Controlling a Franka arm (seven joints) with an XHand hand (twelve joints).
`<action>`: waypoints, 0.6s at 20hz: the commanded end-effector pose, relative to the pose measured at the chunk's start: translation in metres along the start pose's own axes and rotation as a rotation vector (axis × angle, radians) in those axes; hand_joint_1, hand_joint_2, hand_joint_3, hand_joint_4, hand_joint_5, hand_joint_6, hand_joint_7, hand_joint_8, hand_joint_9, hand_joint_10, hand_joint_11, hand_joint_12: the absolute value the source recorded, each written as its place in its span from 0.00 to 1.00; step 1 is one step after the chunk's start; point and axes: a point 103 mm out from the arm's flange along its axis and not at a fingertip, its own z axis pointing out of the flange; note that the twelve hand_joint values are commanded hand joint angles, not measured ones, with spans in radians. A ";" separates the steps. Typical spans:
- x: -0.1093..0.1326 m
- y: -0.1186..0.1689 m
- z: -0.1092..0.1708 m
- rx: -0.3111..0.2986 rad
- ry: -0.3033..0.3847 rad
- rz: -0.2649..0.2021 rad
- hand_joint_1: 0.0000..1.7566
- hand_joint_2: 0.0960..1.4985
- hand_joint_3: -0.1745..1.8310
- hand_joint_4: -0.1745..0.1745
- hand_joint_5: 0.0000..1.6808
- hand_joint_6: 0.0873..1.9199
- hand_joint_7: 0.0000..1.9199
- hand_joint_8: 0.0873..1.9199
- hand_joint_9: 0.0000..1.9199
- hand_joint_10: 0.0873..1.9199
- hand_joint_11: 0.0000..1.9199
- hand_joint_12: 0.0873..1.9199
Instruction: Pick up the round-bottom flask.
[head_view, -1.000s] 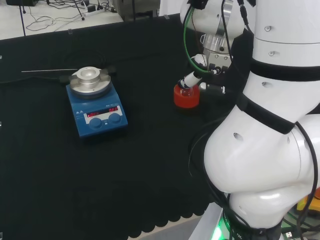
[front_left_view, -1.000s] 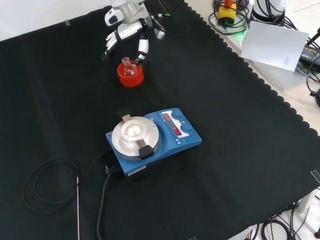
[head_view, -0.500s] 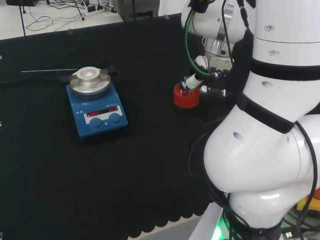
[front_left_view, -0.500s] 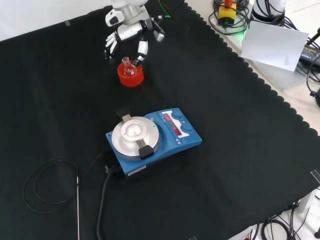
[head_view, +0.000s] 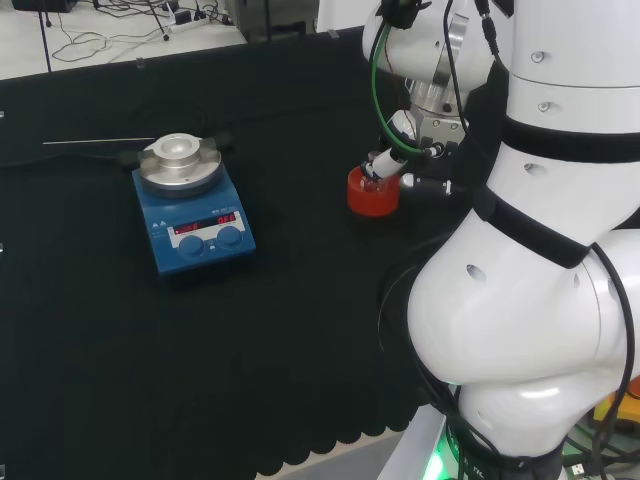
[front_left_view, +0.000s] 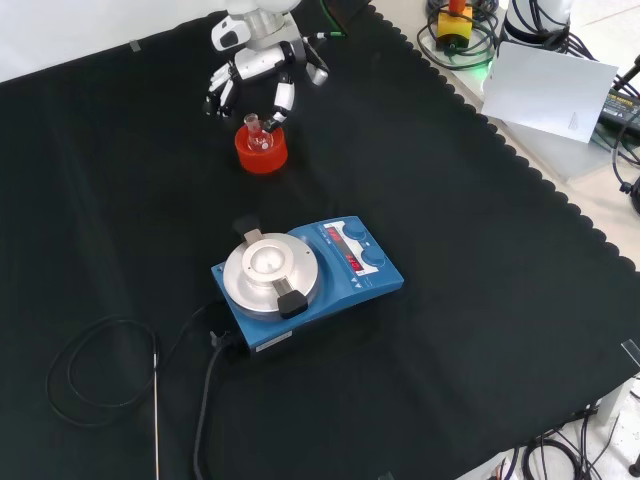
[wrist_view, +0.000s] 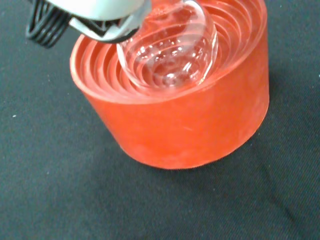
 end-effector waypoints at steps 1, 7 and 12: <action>0.002 0.000 0.000 -0.029 -0.009 -0.008 0.53 0.36 0.41 0.30 0.46 0.30 0.13 0.32 0.26 0.32 0.15 0.70; 0.004 0.001 -0.001 -0.041 -0.007 -0.016 0.54 0.37 0.42 0.27 0.48 0.32 0.14 0.32 0.27 0.32 0.17 0.69; 0.005 0.002 0.000 -0.045 -0.010 -0.019 0.55 0.37 0.42 0.25 0.50 0.33 0.14 0.33 0.28 0.32 0.18 0.69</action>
